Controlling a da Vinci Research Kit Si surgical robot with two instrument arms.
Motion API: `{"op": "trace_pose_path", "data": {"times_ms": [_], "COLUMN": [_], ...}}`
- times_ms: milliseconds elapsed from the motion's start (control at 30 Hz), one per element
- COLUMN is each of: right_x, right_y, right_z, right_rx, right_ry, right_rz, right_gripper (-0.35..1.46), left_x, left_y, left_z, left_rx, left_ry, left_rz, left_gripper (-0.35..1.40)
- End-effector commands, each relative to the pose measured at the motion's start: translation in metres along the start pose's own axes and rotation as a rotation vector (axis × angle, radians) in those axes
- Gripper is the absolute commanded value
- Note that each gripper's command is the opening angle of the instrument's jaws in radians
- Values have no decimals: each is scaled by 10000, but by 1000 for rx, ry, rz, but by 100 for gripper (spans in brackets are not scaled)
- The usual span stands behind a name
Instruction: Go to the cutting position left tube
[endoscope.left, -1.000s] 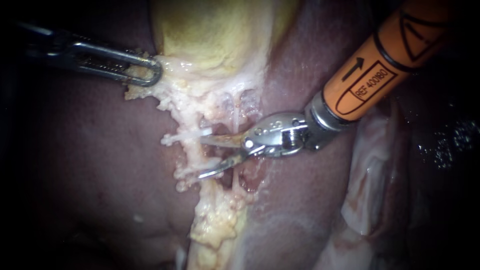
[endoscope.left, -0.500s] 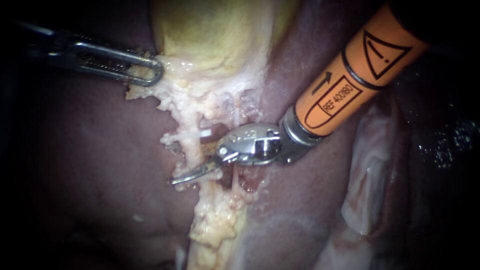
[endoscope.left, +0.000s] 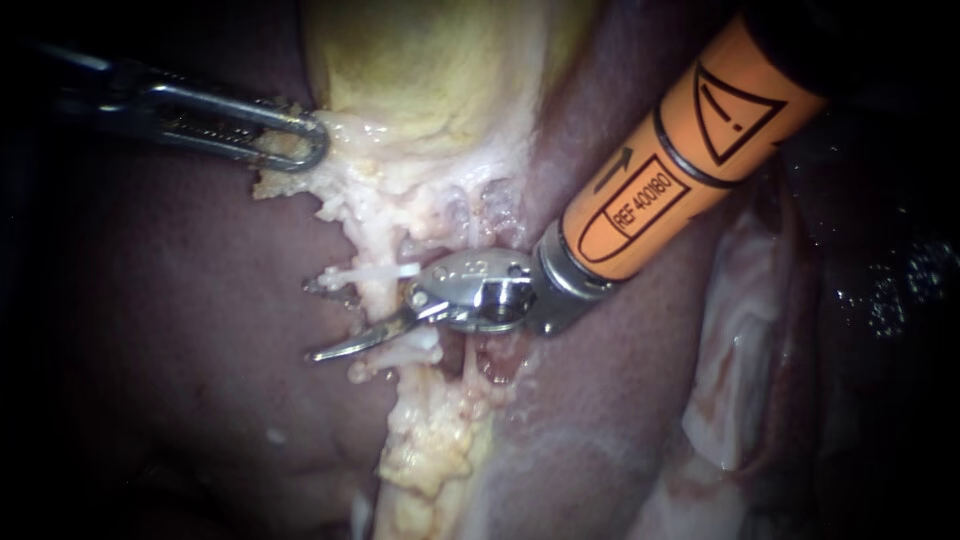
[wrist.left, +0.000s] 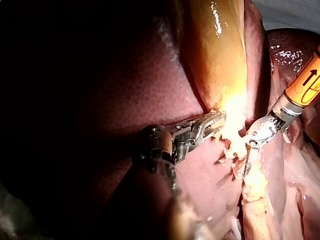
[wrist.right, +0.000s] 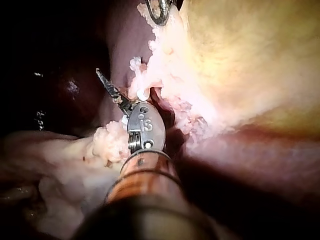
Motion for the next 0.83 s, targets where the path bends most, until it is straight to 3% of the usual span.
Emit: {"op": "trace_pose_path", "data": {"times_ms": [33, 367, 833], "right_x": [4, 46, 49], "right_y": [-4, -44, -44], "right_z": [0, 7, 6], "right_rx": [5, 34, 42], "right_ry": [-3, 29, 38], "right_rz": [9, 68, 85], "right_gripper": [130, 130, 130], "left_x": [0, -1, -1], "left_y": [0, -2, -3], "left_z": [0, 0, 2], "left_rx": [0, 0, 0], "left_ry": [0, 0, 1], "left_rz": [0, 1, 2], "left_gripper": [-35, -35, -35]}}
